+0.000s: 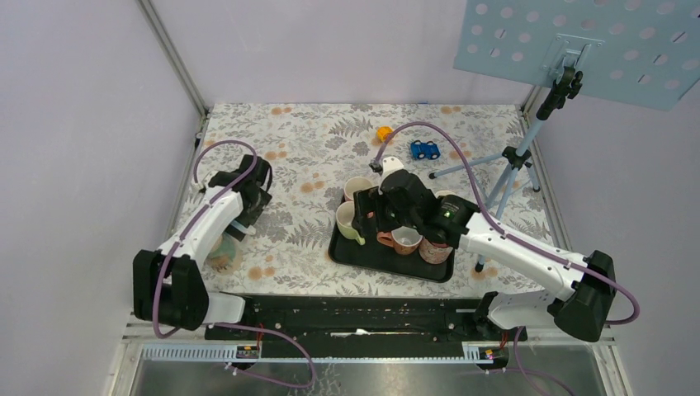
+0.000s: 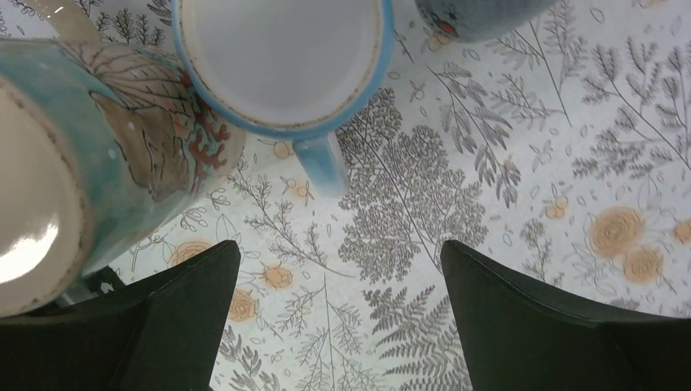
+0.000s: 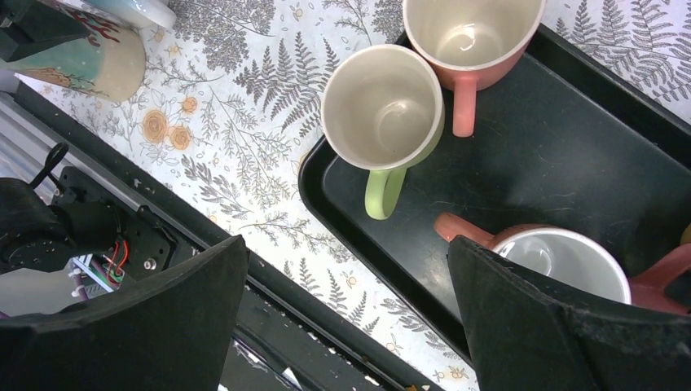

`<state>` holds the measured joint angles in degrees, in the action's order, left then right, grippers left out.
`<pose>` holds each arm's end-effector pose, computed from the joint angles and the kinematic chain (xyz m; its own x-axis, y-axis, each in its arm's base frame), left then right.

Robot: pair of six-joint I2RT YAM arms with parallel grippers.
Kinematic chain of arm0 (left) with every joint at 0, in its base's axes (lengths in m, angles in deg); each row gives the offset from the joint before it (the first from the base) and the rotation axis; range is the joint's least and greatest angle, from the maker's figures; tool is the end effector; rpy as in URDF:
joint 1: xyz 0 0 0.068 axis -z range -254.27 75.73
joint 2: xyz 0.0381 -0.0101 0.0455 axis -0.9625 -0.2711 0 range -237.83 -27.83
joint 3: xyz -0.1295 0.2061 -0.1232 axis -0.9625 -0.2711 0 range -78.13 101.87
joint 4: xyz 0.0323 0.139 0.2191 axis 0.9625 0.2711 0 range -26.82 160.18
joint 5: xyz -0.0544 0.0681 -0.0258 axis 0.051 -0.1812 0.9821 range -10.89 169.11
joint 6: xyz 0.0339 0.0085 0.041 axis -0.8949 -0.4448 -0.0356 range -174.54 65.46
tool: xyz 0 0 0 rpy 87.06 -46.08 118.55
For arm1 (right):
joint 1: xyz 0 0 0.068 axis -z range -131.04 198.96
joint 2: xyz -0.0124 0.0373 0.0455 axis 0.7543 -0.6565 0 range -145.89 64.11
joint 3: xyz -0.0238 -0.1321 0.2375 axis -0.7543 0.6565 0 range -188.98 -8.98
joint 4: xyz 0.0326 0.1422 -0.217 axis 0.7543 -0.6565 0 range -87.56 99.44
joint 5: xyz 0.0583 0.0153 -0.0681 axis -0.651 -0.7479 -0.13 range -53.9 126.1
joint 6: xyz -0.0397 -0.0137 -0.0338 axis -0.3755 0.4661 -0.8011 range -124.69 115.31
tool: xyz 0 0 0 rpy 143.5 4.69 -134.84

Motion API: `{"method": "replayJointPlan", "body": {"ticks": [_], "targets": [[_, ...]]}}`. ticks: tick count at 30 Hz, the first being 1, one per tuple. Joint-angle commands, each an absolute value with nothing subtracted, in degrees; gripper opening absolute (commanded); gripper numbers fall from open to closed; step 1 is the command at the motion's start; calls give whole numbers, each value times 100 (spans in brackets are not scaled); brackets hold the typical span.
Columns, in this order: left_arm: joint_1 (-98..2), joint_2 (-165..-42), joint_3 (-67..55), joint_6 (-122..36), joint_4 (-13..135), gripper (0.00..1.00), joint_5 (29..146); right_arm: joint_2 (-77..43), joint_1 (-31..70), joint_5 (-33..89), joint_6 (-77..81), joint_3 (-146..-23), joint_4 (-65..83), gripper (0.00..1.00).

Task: Turn the mug right side up
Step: Turn over the cup at the center of the board.

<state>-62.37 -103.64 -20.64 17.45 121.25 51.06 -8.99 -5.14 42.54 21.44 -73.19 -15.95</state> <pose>0.2302 -0.0314 0.2469 -0.3640 -0.7810 -0.5074 -0.8817 0.4646 -0.0827 0.1704 0.2285 0.3259 -0.6271 -0.1200 -0.7696 -0.5284 0.7915 0.3072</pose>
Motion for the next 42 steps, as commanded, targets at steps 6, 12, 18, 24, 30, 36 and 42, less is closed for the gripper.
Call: {"method": "replayJointPlan", "body": {"ticks": [6,12,18,24,30,36,42], "targets": [[-6843,-10742,-2258,1669,11504,89,5456,-655,-371,4298,2068,-7200,-1574,100],[-7005,-11015,-2223,1740,11444,78,5472,-665,-306,4267,2069,-7128,-1544,100],[-7176,-11075,-2323,2074,11297,69,5506,-672,-281,4201,2089,-7045,-1525,100],[-7214,-11402,-2224,2236,11264,61,5492,-634,-263,4195,2059,-7040,-1615,100],[-7224,-11579,-2236,2338,11227,52,5455,-593,-246,4220,2057,-6995,-1662,100],[-7223,-11607,-2265,2368,11178,49,5456,-546,-237,4218,2071,-6953,-1649,100],[-7221,-11563,-2207,2345,11221,49,5394,-524,-227,4235,2079,-6904,-1610,100]]}}
